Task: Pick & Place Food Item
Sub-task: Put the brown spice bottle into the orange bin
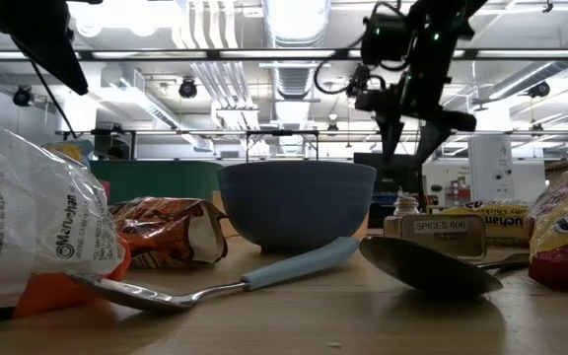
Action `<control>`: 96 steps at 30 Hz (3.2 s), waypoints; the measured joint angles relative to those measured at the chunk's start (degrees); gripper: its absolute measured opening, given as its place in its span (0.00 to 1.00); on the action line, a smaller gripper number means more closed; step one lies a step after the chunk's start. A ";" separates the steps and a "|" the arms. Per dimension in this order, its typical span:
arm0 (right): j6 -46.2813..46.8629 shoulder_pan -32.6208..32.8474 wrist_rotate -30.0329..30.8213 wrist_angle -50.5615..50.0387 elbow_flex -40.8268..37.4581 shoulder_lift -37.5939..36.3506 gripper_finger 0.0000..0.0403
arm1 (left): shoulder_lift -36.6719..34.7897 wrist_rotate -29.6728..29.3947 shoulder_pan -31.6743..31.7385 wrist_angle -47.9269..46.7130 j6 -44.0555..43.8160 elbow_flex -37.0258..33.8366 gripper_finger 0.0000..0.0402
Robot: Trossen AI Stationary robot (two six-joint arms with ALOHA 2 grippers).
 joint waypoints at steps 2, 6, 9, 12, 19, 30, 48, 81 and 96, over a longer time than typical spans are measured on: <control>-0.53 -2.03 -0.87 -0.02 0.00 0.88 0.65 | 0.00 -0.02 0.00 0.01 0.64 0.00 0.48; -0.90 -3.76 -2.29 -0.03 0.06 3.32 0.65 | 0.00 0.00 0.00 0.01 1.48 -0.02 0.48; -1.01 -4.01 -4.72 -0.01 0.53 5.77 0.65 | -0.02 0.00 0.00 0.01 1.48 -0.07 0.48; -1.49 -4.00 -5.41 -0.07 1.45 8.42 0.65 | -0.02 0.00 0.00 0.01 1.44 -0.07 0.48; -2.05 -4.00 -5.18 -5.29 5.98 13.85 0.65 | -0.02 0.05 0.00 0.01 1.26 -0.11 0.48; -3.32 -4.39 -4.73 -7.85 9.97 17.64 0.51 | -0.02 0.24 0.00 -0.01 1.24 -0.13 0.48; -9.95 -4.46 -4.99 -8.32 9.81 17.57 0.25 | -0.02 0.70 0.00 0.01 1.05 -0.13 0.48; -11.81 -6.51 -3.97 -4.40 11.50 20.06 0.52 | 0.00 2.19 0.00 0.44 1.26 -0.15 0.48; -10.72 -6.47 -3.68 -4.70 11.54 20.02 0.36 | 0.02 2.41 0.00 0.88 1.22 -0.76 0.48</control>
